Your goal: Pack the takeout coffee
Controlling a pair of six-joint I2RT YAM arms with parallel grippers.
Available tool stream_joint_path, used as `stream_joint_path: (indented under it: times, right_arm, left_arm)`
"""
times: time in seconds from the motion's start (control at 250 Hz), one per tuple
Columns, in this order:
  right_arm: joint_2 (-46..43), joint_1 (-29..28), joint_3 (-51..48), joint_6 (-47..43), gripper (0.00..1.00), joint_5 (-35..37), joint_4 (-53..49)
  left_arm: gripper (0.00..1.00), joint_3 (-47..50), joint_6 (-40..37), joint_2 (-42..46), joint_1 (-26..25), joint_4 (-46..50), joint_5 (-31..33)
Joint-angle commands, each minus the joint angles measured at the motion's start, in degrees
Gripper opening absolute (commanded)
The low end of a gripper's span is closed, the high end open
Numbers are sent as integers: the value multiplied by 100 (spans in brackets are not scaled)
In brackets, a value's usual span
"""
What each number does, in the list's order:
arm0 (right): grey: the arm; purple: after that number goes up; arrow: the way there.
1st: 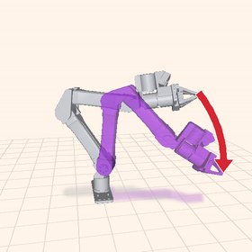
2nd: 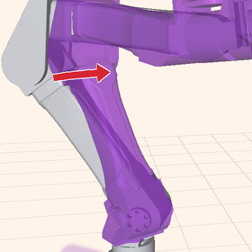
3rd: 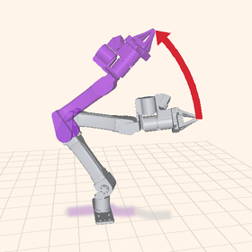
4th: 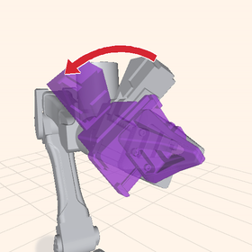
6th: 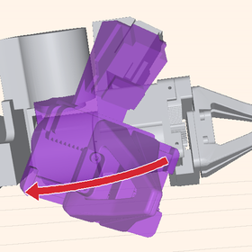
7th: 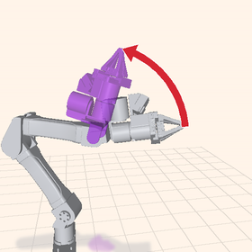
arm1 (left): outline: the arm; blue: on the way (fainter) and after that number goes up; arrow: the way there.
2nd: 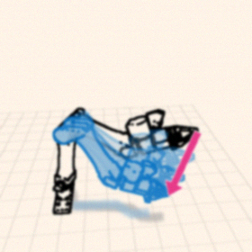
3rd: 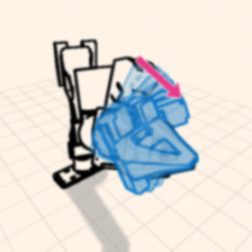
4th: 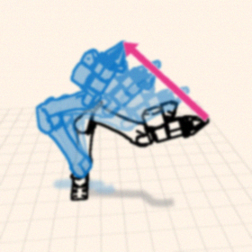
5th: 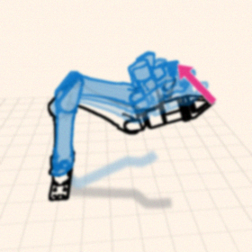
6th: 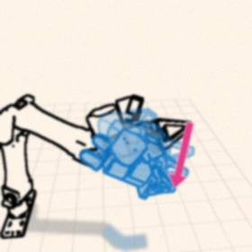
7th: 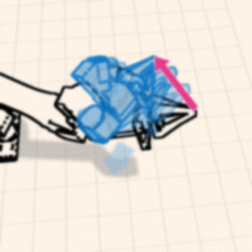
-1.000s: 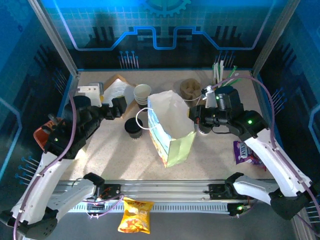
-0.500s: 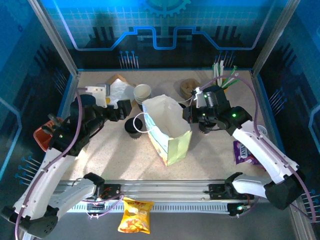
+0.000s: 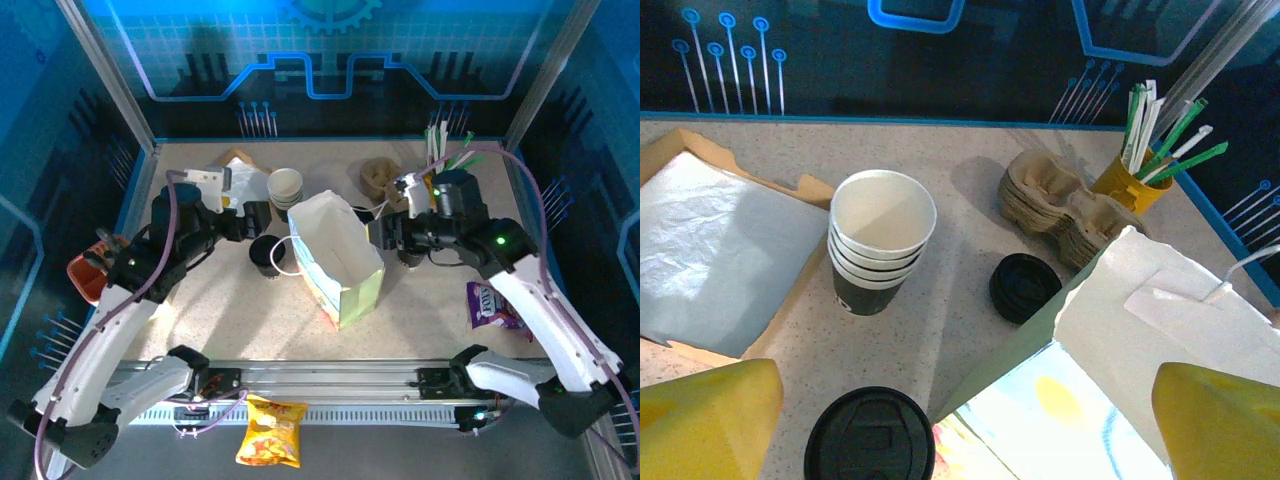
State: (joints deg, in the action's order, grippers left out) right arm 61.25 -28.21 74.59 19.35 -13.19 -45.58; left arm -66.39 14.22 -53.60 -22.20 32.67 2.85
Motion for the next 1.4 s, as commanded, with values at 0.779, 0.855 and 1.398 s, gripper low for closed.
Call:
stream_joint_path:
  times: [0.779,0.855,1.398]
  right_arm:
    - [3180,1667,1491,-1626,65,840,785]
    - [3472,1635,1618,-1742,64,921,762]
    - [5154,1358,2929,-2430,60,1835,-234]
  left_arm:
    - [96,-601,-280,-985,58,-152,-781]
    - [96,-534,-279,-977,57,-177,-818]
    - [96,-405,-352,-866,62,-129,-928]
